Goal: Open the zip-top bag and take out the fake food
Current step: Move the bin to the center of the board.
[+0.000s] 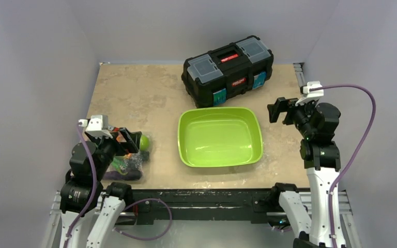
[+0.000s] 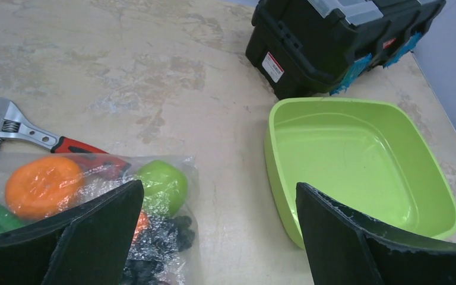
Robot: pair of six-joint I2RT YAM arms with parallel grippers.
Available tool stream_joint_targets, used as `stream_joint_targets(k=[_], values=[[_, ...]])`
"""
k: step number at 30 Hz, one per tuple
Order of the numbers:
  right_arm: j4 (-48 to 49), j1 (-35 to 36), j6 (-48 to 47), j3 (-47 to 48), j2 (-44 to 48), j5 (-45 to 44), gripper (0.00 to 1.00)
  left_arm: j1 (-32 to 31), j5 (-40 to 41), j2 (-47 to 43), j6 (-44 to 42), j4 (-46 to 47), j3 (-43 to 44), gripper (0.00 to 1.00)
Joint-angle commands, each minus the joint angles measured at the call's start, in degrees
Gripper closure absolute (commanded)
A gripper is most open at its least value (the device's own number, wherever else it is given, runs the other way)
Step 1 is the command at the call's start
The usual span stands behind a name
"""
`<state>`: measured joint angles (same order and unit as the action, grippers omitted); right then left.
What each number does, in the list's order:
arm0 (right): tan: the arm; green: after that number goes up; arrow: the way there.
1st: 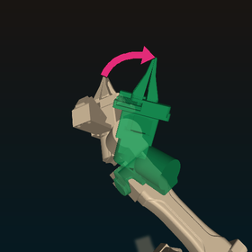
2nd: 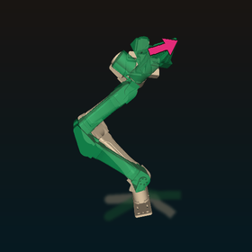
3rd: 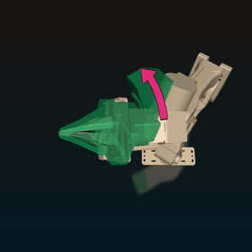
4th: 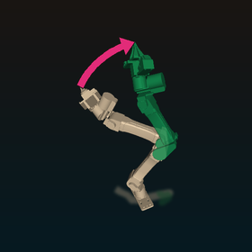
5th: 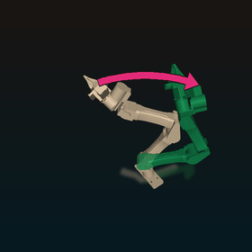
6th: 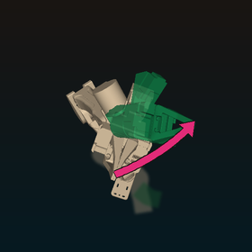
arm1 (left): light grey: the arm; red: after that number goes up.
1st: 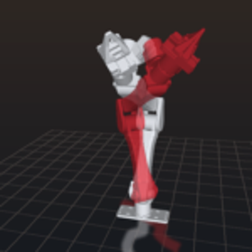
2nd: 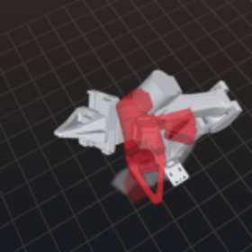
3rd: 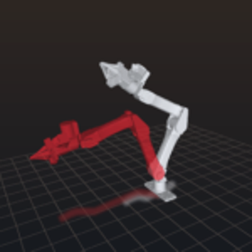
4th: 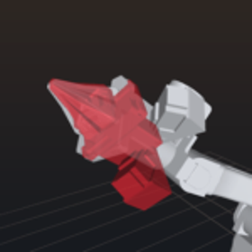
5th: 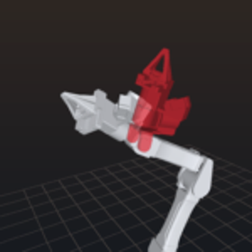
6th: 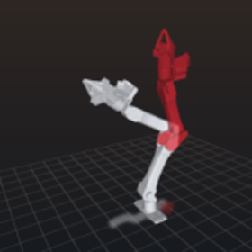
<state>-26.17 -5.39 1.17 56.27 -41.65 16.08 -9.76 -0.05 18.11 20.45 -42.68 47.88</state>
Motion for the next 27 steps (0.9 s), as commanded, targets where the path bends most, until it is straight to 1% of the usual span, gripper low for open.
stream_joint_targets(k=[1, 4, 10, 12, 14, 18, 21, 24, 27], values=[[2.1, -0.2, -0.5, -0.8, -1.5, -0.2, 0.01, 0.3, -4.3, 2.3, 1.0, 1.0, 1.2, 0.00], [2.6, -0.2, -5.0, -2.3, -2.8, 2.7, 0.01, 0.3, -5.6, 2.5, 1.4, 0.4, 0.6, 0.00], [-1.8, 0.1, -21.7, -4.9, -7.8, 17.8, 0.01, 0.3, -6.4, 3.0, 2.6, 0.5, -1.5, 0.00], [-4.3, 1.0, -26.5, -5.4, -11.0, 21.0, 0.01, 0.3, -6.7, 3.6, 2.5, 0.4, -1.8, 0.00], [-7.0, 2.2, -29.7, -4.4, -15.7, 21.9, 0.01, 0.3, -6.9, 4.2, 2.4, 0.3, -2.2, 0.00], [-4.9, 4.9, -26.1, -2.8, -24.2, 15.4, 0.01, 0.3, -7.1, 5.4, 2.4, 0.4, -3.5, 0.00], [1.9, 8.8, -21.9, -4.1, -26.6, 7.7, 0.01, 0.3, -7.6, 6.4, 2.4, 0.3, -4.0, 0.00], [9.5, 10.6, -16.7, -5.9, -29.0, 1.6, 0.01, 0.3, -7.6, 6.8, 2.7, 0.9, -5.1, 0.00], [12.6, 11.7, -13.7, -5.2, -33.7, -4.4, 0.01, 0.3, -7.6, 7.3, 3.0, 1.9, -6.1, 0.00]])
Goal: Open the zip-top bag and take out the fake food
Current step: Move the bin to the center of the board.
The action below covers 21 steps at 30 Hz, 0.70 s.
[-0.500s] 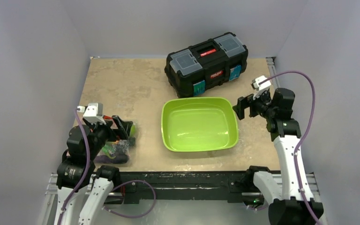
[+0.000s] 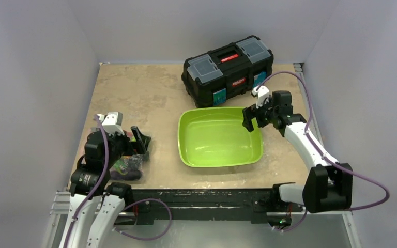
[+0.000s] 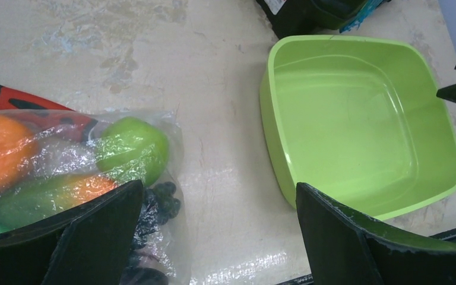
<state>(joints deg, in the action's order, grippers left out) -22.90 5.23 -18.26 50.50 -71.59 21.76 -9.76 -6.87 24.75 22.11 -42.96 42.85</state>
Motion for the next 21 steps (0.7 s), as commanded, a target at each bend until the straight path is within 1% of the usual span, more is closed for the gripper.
stream_joint_targets(k=[1, 2, 5, 9, 13, 15, 18, 21], values=[[9.5, 1.1, 6.2, 0.8, -4.8, -11.6, 0.01, 0.3, -0.8, 0.9, 1.4, 2.3, -1.1, 0.01], [9.5, 1.2, 6.3, 0.9, -5.8, -12.3, 0.03, 0.3, -0.8, 1.1, 1.3, 2.2, -1.1, 0.01], [8.5, 1.2, 6.3, 1.0, -8.3, -13.2, 0.17, 0.3, -0.6, 1.5, 1.1, 2.2, -1.1, 0.01], [6.9, 1.2, 6.4, 1.7, -11.2, -11.6, 0.40, 0.3, -0.6, 1.5, 0.8, 2.1, -1.0, 0.02], [5.3, 0.9, 6.6, 2.4, -13.0, -11.5, 0.65, 0.3, -0.5, 1.1, 0.4, 1.6, -1.0, 0.02], [4.9, -0.6, 6.7, 2.7, -12.9, -11.7, 0.76, 0.3, -0.4, 0.5, 0.4, 1.4, -1.1, 0.01], [3.6, -4.6, 5.6, 2.7, -11.9, -11.7, 0.86, 0.3, -0.3, -0.3, 0.4, 1.3, -1.3, 0.01], [2.8, -11.0, 2.4, 2.4, -10.0, -11.5, 0.91, 0.3, -0.6, -0.3, 0.3, 1.4, -1.2, 0.02]])
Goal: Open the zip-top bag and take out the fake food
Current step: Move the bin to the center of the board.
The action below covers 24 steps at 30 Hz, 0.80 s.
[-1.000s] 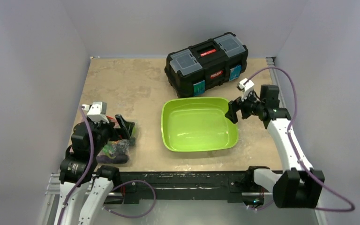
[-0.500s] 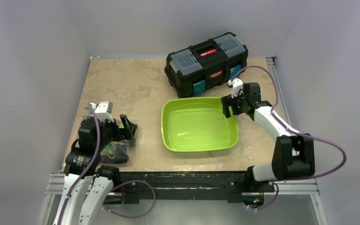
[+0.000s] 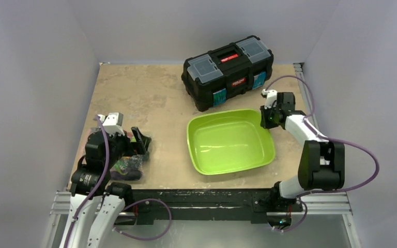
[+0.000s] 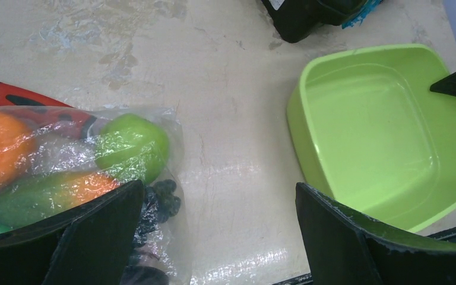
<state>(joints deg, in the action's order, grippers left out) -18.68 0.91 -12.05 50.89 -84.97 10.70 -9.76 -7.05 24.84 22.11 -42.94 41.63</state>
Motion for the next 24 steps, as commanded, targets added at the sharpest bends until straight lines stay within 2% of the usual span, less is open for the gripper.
stream_joint_targets(k=[1, 5, 10, 13, 14, 16, 19, 24], values=[[-1.4, -8.5, -5.2, 1.9, 3.9, -0.7, 0.92, 0.3, -0.5, -0.4, 0.3, 1.6, 0.0, 0.02], [-1.1, -14.5, -10.3, 2.0, 5.0, -2.5, 0.92, 0.3, -1.4, 0.1, 0.3, 1.7, 0.0, 0.02], [0.2, -23.2, -13.4, 6.0, 0.8, -2.4, 0.91, 0.3, -2.5, 0.9, 0.4, 1.8, -0.1, 0.02], [0.0, -25.5, -14.8, 8.1, -1.0, -1.7, 0.86, 0.3, -2.9, 2.2, 0.5, 1.9, 0.2, 0.03], [-0.6, -25.6, -15.9, 8.5, -1.0, -0.9, 0.80, 0.3, -2.9, 2.9, 0.4, 1.6, 0.5, 0.03], [-2.8, -25.6, -17.3, 9.3, 0.3, 2.4, 0.60, 0.3, -2.1, 5.1, 0.3, 0.0, 1.9, 0.03], [-7.0, -25.4, -18.4, 10.3, 4.1, 7.2, 0.35, -0.4, -0.5, 10.5, -0.5, -3.9, 5.7, 0.03], [-13.3, -23.9, -20.1, 12.9, 9.7, 16.3, 0.12, -9.8, 12.7, 20.2, -1.1, -8.9, 10.3, 0.03]])
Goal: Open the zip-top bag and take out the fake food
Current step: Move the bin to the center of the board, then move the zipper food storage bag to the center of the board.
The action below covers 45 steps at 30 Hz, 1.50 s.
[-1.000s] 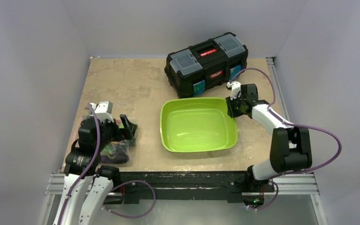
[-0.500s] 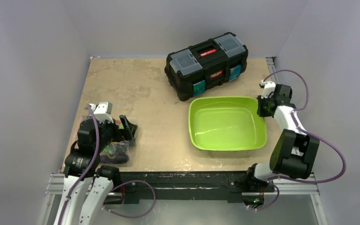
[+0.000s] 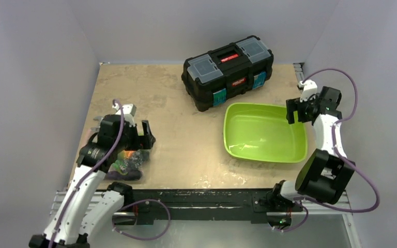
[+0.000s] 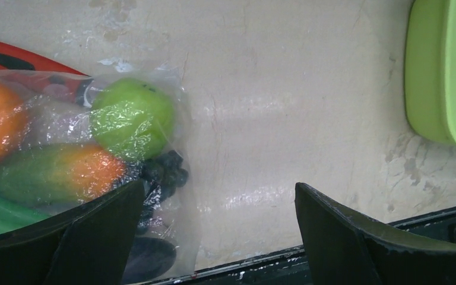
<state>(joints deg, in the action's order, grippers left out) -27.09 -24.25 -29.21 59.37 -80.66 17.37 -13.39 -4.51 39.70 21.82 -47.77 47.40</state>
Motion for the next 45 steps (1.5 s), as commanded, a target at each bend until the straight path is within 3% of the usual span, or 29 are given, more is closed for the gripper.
stream_joint_targets(k=[1, 5, 11, 18, 22, 23, 24, 29, 36, 45], values=[[-6.1, 2.0, -3.2, 4.9, 6.2, 11.4, 0.09, -8.1, 12.5, 8.0, -0.5, -5.3, 5.8, 0.03], [-8.4, 8.0, -2.1, 4.7, 9.3, 16.1, 0.03, -14.2, 23.2, 17.0, 1.1, -9.1, 9.3, 0.03], [-5.6, 16.1, 4.0, -0.5, 12.8, 27.0, 0.01, -15.1, 33.2, 29.0, 5.2, -13.2, 11.3, 0.19], [-4.2, 16.9, 4.2, -4.0, 14.4, 30.9, 0.01, -15.2, 32.8, 41.1, 9.8, -12.5, 11.4, 0.36], [-3.7, 16.9, 3.6, -5.2, 15.3, 31.4, 0.01, -15.2, 31.7, 46.5, 12.4, -13.3, 11.4, 0.61], [-3.7, 16.9, 3.6, -5.2, 15.4, 31.7, 0.01, -15.2, 31.4, 47.2, 12.7, -13.1, 11.2, 0.75], [-4.1, 16.9, 3.3, -5.2, 15.3, 32.1, 0.01, -15.2, 31.1, 47.7, 13.0, -12.8, 11.0, 0.82], [-5.0, 16.9, 2.0, -5.3, 15.7, 32.6, 0.01, -15.8, 28.6, 45.7, 12.5, -10.6, 9.9, 1.00], [-5.3, 16.9, 1.6, -5.3, 15.8, 33.2, 0.01, -25.2, 19.1, 41.7, 10.3, -5.1, 12.7, 1.00], [-5.1, 16.9, 1.4, -5.7, 16.4, 32.4, 0.01, -39.9, 13.2, 48.1, 12.9, -0.1, 22.9, 1.00]])
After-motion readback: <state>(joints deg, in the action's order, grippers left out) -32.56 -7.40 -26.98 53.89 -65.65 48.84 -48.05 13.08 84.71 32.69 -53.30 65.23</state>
